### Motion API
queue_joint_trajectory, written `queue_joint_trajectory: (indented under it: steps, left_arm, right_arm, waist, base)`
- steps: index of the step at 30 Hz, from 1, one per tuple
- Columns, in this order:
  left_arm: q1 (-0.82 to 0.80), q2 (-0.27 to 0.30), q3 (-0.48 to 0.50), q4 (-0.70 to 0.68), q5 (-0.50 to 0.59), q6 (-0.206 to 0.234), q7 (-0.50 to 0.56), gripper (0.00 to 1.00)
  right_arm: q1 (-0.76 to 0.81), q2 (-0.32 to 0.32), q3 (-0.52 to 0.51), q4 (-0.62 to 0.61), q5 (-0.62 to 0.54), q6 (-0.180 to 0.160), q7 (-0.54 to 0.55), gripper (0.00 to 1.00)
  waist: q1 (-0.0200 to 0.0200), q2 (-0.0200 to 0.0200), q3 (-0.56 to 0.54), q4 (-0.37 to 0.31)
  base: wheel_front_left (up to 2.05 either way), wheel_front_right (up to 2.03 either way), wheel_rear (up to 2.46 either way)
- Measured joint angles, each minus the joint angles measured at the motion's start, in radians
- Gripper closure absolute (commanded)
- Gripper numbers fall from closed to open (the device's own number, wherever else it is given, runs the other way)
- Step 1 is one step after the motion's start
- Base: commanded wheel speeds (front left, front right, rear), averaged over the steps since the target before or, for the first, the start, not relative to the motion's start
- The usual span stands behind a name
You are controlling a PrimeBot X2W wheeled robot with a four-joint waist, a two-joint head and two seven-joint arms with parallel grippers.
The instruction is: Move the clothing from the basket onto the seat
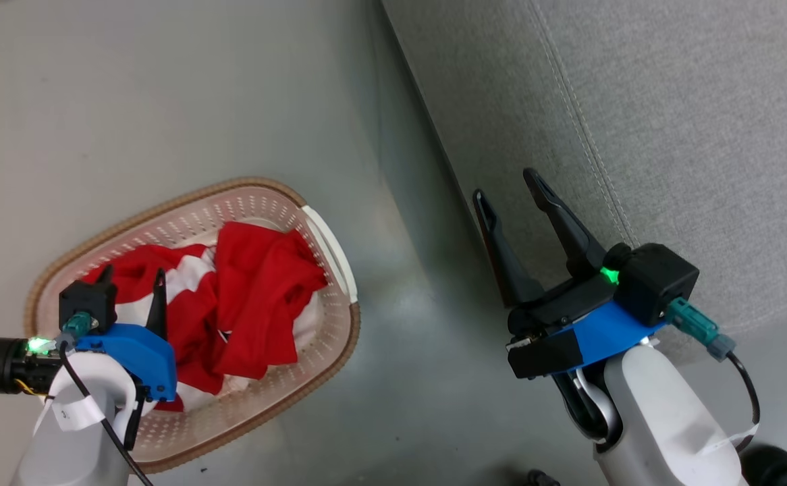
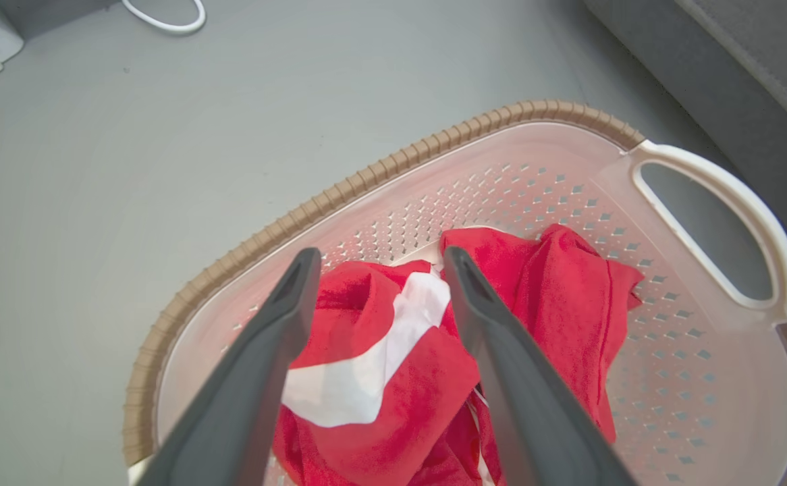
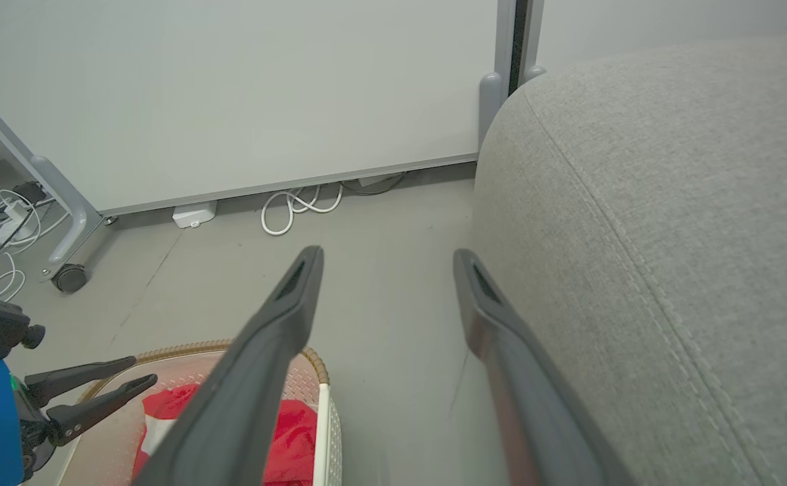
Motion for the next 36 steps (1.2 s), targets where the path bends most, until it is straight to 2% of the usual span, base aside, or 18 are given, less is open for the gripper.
queue_joint_trajectory:
  steps: [7,16,20,33,34,35,36]
  left_arm:
    - [-0.054,0.035,-0.019,0.046,0.015,0.005,0.042,0.00]
    - [-0.093,0.089,-0.008,0.069,0.022,0.064,0.079,0.00]
    - [-0.104,0.107,-0.003,0.069,0.015,0.070,0.105,0.00]
    - [-0.106,0.100,0.006,0.080,-0.023,0.102,0.221,0.00]
    - [-0.106,0.100,0.006,0.078,-0.025,0.106,0.225,0.02]
    - [-0.106,0.099,0.006,0.077,-0.028,0.106,0.228,0.16]
    - [-0.106,0.100,0.005,0.075,-0.030,0.106,0.228,0.35]
  right_arm:
    - [-0.037,0.000,0.025,-0.041,0.033,0.000,-0.002,0.00]
    - [-0.054,0.000,0.068,-0.073,0.085,0.000,-0.002,0.00]
    - [-0.054,0.000,0.070,-0.080,0.094,0.000,-0.002,0.00]
    - [-0.064,0.000,0.082,-0.083,0.113,0.000,-0.002,0.00]
    - [-0.064,0.000,0.082,-0.082,0.113,0.000,-0.002,0.00]
    - [-0.064,0.000,0.081,-0.082,0.113,0.000,-0.002,0.00]
    - [-0.064,0.000,0.081,-0.082,0.113,0.000,-0.002,0.00]
  waist:
    - [0.0000,0.0000,0.096,-0.046]
    - [-0.0001,0.0000,0.169,-0.102]
    - [-0.0002,0.0000,0.196,-0.115]
    - [-0.0002,0.0001,0.223,-0.115]
    - [-0.0002,0.0000,0.222,-0.115]
    - [-0.0002,0.0000,0.221,-0.114]
    - [-0.0003,0.0000,0.220,-0.114]
  base:
    - [0.00,0.00,0.00]
    - [0.00,0.00,0.00]
    - [0.00,0.00,0.00]
    - [0.00,0.00,0.00]
    - [0.00,0.00,0.00]
    - [0.00,0.00,0.00]
    - [0.00,0.00,0.00]
